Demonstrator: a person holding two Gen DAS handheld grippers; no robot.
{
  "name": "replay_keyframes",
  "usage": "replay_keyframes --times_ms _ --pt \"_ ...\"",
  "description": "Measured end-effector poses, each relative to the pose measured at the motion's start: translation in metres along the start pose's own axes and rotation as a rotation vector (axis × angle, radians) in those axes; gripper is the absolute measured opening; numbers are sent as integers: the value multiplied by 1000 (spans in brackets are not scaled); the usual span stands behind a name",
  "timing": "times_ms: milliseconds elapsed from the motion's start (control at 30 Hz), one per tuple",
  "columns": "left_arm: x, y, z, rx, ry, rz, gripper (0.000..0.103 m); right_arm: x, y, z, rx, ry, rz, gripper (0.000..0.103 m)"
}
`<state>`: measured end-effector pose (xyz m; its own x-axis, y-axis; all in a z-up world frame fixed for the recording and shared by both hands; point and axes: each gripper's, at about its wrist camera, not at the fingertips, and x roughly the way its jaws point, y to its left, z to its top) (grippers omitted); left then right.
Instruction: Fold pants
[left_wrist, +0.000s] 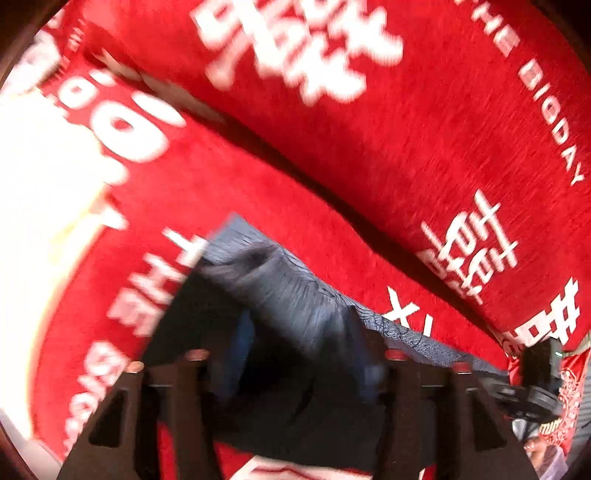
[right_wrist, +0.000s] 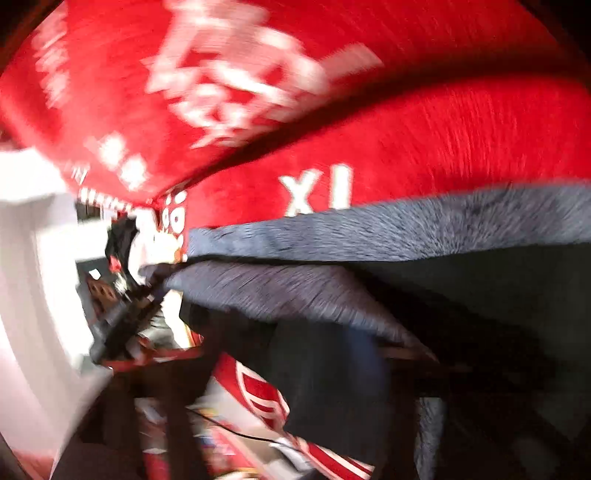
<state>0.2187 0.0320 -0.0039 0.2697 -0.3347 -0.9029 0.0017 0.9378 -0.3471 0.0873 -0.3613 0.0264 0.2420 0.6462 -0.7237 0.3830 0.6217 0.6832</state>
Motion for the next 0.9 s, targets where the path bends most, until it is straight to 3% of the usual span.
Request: replay_keyframes --times_ms 100,133,167,200,267,300,367,433,500,600,667,733,800,900 --pt "-26 2 -5 58 -53 99 83 -21 35 -19 -133 -48 -46 83" --pt "-24 -1 -8 93 -44 126 83 -21 44 -22 -173 -50 -67 73" --pt "-13 -7 -11 128 -25 156 83 -16 51 -23 -209 -49 -101 53" --pt "-1 -14 -15 151 -3 164 83 -7 58 -21 -243 -39 -144 47" --pt "27 -27 -22 217 29 179 83 18 50 -13 -264 4 -211 43" --pt "42 -34 -28 249 42 219 83 35 42 -4 -254 27 -230 42" --pt "78 -37 -36 286 81 323 83 51 28 7 -253 48 -319 25" --pt "82 -45 -45 351 26 359 87 46 20 14 -247 29 -337 14" --pt "78 -51 -51 399 56 380 87 13 12 13 -188 -59 -257 14" --pt "58 -60 -65 428 91 359 87 -34 6 -1 -167 -198 -268 29" --pt "38 -72 -79 447 103 305 87 -67 -5 -21 -128 -264 -241 55" --pt "24 -93 -100 482 126 236 87 -89 -18 -41 -69 -286 -214 68" --pt "17 -117 -121 516 162 160 87 -105 -33 -73 -13 -288 -219 68" --pt "12 -154 -151 570 219 28 87 -127 -57 -132 57 -314 -302 68"
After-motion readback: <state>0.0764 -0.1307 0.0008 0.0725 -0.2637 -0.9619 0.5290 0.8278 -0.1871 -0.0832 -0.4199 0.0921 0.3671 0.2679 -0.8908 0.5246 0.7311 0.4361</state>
